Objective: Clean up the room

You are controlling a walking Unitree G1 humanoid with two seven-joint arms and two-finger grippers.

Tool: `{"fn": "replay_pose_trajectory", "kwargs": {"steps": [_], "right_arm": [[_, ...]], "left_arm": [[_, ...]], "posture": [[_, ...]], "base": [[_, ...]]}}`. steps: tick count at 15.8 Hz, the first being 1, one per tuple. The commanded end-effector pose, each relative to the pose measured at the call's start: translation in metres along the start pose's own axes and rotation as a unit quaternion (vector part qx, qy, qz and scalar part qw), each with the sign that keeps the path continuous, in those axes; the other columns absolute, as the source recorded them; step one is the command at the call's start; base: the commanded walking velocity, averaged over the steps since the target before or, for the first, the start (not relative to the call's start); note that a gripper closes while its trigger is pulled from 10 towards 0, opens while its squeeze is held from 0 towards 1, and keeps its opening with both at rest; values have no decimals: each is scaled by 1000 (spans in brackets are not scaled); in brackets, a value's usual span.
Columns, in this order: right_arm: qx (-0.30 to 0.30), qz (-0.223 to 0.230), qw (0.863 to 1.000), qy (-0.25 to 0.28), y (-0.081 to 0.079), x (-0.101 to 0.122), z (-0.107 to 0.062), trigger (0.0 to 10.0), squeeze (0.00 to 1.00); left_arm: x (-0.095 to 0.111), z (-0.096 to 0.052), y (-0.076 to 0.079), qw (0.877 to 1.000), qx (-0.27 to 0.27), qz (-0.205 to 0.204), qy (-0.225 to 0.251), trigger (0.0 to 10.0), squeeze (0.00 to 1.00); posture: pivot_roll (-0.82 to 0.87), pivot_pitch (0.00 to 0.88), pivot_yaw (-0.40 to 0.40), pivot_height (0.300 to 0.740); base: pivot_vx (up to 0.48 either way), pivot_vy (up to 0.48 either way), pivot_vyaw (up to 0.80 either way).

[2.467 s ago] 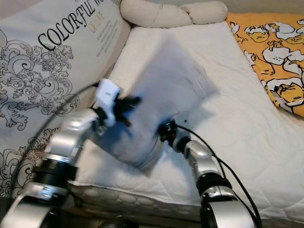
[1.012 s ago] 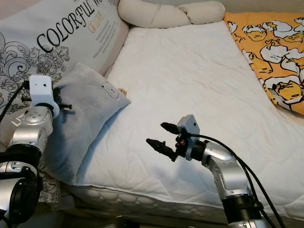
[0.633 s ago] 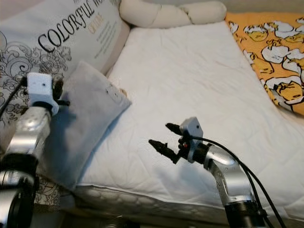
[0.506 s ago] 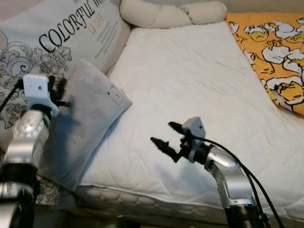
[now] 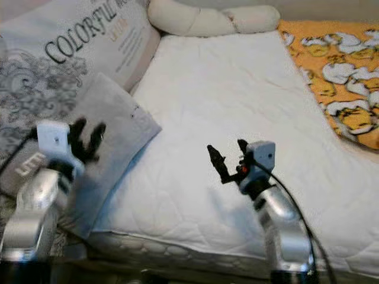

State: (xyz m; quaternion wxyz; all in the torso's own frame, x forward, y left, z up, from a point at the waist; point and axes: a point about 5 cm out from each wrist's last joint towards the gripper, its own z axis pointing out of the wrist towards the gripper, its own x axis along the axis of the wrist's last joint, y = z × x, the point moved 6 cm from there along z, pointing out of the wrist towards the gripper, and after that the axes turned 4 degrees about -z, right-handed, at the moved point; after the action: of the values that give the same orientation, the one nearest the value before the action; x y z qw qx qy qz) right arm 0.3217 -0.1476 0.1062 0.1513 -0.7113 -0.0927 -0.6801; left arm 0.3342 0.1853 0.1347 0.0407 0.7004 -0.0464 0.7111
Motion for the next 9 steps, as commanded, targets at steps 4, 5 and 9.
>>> {"fn": "replay_pose_trajectory", "kwargs": {"steps": [4, 5, 9], "right_arm": [[-55, 5, 998, -18, 7, -8, -2, 10000, 1000], [-52, 4, 998, -20, 6, -7, 0, 10000, 1000], [-67, -2, 997, -36, 12, -11, 2, 10000, 1000]], "left_arm": [[-16, -13, 7, 999, 3, 12, -43, 10000, 1000], [-23, -16, 7, 998, 8, 12, -53, 10000, 1000], [-33, -24, 4, 997, 26, 12, -76, 10000, 1000]], "posture": [[-56, 0, 81, 740], [-58, 0, 78, 740], [-39, 0, 52, 740]], "base": [[0, -320, 0], [0, -315, 0], [0, -314, 0]]}}
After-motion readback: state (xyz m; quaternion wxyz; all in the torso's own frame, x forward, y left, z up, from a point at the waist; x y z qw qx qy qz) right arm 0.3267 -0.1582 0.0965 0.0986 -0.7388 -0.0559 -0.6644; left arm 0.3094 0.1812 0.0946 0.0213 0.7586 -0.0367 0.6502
